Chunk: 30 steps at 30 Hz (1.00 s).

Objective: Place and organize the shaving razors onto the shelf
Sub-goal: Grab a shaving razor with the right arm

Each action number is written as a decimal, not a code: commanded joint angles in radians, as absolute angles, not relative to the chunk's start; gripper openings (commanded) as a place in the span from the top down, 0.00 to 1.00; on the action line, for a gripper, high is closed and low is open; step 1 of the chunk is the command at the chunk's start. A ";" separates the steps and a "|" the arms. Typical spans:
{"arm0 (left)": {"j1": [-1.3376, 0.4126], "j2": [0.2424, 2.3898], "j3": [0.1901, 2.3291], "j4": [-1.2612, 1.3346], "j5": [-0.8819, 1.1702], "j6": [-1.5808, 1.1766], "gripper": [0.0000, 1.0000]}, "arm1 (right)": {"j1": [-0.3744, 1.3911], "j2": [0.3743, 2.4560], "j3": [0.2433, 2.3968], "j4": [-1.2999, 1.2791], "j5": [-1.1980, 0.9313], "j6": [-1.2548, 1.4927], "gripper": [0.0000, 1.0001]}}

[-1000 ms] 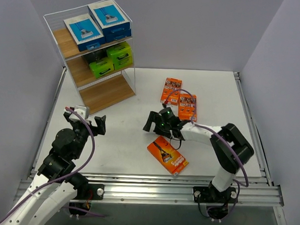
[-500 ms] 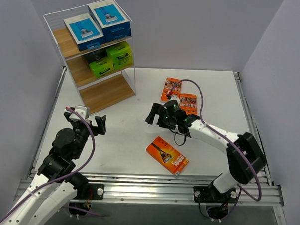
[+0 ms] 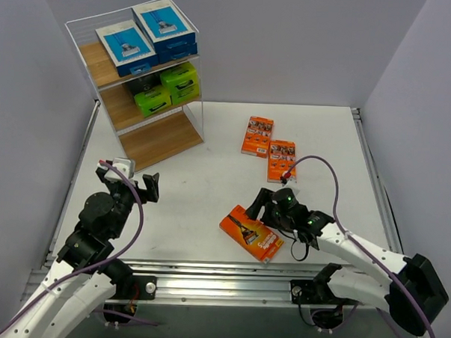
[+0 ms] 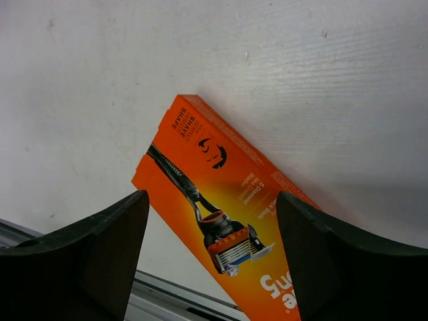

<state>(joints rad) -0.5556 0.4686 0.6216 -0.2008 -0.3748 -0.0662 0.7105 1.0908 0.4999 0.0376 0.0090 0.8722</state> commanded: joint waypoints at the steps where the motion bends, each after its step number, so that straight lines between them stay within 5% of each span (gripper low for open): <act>1: -0.561 0.474 0.663 -0.189 -0.397 -0.052 0.06 | 0.724 0.987 0.492 0.005 0.098 0.943 0.30; 8: -0.561 0.472 0.660 -0.189 -0.414 -0.041 0.06 | 0.729 0.849 0.471 -0.146 0.136 0.972 0.48; 16: -0.561 0.469 0.661 -0.193 -0.426 -0.031 0.06 | 0.733 0.769 0.399 -0.193 0.100 0.994 1.00; 21: -0.561 0.469 0.663 -0.195 -0.423 -0.029 0.06 | 0.741 0.781 0.376 -0.212 0.061 0.992 1.00; 23: -0.561 0.468 0.663 -0.195 -0.422 -0.029 0.06 | 0.742 0.778 0.373 -0.233 0.069 0.996 0.64; 27: -0.561 0.469 0.663 -0.193 -0.422 -0.028 0.06 | 0.750 0.733 0.367 -0.290 0.086 1.003 0.40; 28: -0.561 0.469 0.663 -0.195 -0.422 -0.028 0.06 | 0.750 0.721 0.365 -0.305 0.095 1.012 0.18; 30: -0.561 0.472 0.664 -0.193 -0.419 -0.028 0.06 | 0.752 0.686 0.364 -0.339 0.107 1.017 0.02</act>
